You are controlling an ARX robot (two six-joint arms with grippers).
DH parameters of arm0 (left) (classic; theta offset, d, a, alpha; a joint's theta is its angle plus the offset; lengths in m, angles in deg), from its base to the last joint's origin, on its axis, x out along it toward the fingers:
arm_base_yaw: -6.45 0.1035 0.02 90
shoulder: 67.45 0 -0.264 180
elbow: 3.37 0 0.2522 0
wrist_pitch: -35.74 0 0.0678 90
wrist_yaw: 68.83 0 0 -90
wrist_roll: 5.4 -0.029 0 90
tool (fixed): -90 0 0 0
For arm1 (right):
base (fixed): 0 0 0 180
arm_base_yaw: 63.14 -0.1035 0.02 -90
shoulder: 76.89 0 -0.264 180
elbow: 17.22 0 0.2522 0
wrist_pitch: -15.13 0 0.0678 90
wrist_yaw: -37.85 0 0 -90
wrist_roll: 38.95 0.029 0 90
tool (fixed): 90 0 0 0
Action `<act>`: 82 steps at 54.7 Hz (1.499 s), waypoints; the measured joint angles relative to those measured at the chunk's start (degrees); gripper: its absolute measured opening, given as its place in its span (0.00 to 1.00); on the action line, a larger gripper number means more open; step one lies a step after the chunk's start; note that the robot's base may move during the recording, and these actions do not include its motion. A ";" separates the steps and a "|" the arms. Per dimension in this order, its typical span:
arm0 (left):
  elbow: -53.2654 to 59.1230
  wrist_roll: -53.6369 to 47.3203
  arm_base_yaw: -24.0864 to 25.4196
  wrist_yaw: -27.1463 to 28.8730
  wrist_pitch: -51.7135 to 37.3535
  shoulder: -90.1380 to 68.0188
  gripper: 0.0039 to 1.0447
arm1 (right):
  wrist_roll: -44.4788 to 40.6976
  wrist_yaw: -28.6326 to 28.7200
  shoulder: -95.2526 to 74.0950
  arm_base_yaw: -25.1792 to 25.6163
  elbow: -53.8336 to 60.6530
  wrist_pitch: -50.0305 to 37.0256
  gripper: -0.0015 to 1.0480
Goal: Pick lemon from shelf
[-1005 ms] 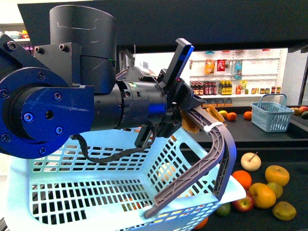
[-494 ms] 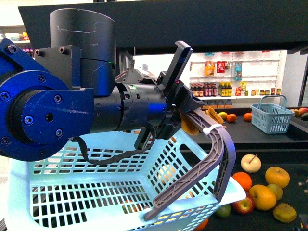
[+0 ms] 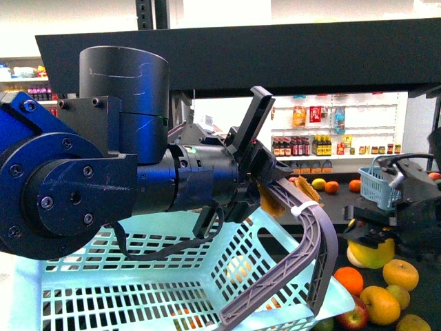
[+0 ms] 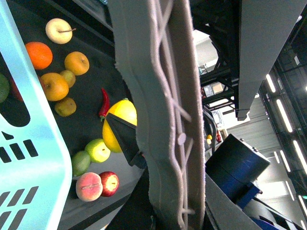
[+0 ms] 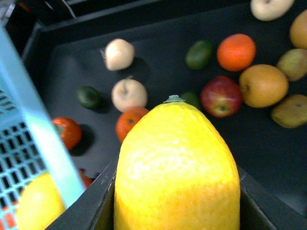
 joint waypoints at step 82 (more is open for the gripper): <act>0.00 0.15 -0.02 -0.09 0.04 -0.02 0.10 | -13.86 -8.15 36.48 0.72 25.64 -9.55 0.93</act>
